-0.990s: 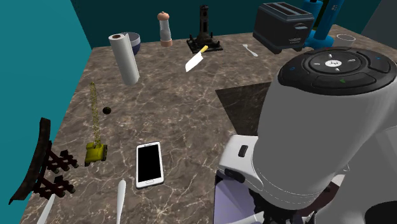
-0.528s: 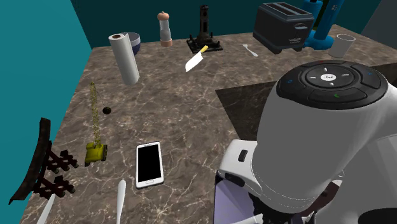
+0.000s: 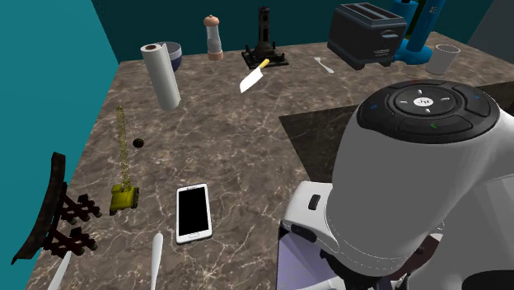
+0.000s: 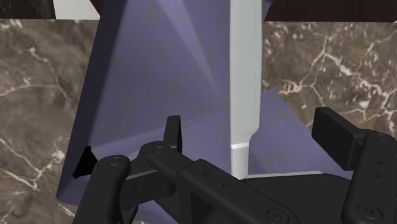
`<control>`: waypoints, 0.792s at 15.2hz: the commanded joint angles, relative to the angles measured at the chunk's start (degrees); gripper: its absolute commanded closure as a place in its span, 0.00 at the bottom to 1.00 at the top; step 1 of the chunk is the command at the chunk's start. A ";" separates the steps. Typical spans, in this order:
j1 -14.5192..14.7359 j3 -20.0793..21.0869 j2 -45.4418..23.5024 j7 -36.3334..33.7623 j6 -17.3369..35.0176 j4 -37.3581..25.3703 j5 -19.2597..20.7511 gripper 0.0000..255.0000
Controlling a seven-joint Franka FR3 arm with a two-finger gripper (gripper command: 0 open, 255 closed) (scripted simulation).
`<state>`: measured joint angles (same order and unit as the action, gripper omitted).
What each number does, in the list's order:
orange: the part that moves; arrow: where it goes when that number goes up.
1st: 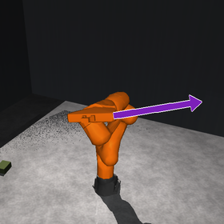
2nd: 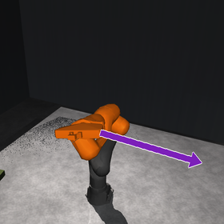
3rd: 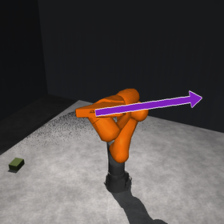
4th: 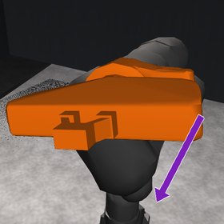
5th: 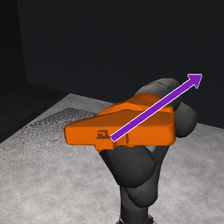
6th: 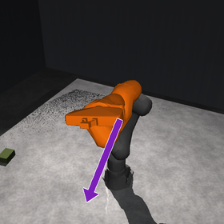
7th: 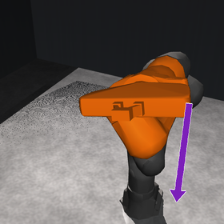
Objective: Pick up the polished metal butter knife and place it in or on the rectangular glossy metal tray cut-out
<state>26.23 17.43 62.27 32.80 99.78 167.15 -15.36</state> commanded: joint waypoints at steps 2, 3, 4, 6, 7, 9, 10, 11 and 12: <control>-0.78 -1.03 -0.27 0.01 -3.57 -3.90 1.21 0.00; -1.14 -1.50 -0.56 0.01 -5.25 -5.91 1.74 0.00; -1.39 -1.85 -0.86 -0.01 -6.54 -7.52 2.14 0.00; -1.38 -1.86 -0.85 -0.01 -6.55 -7.51 2.15 0.00; -1.38 -1.86 -0.86 -0.01 -6.54 -7.52 2.15 0.00; -1.38 -1.86 -0.86 -0.01 -6.54 -7.52 2.15 0.00; -1.38 -1.86 -0.86 -0.01 -6.54 -7.52 2.15 0.00; -1.38 -1.86 -0.86 -0.01 -6.54 -7.52 2.15 0.00; -1.38 -1.85 -0.86 -0.01 -6.53 -7.51 2.14 0.00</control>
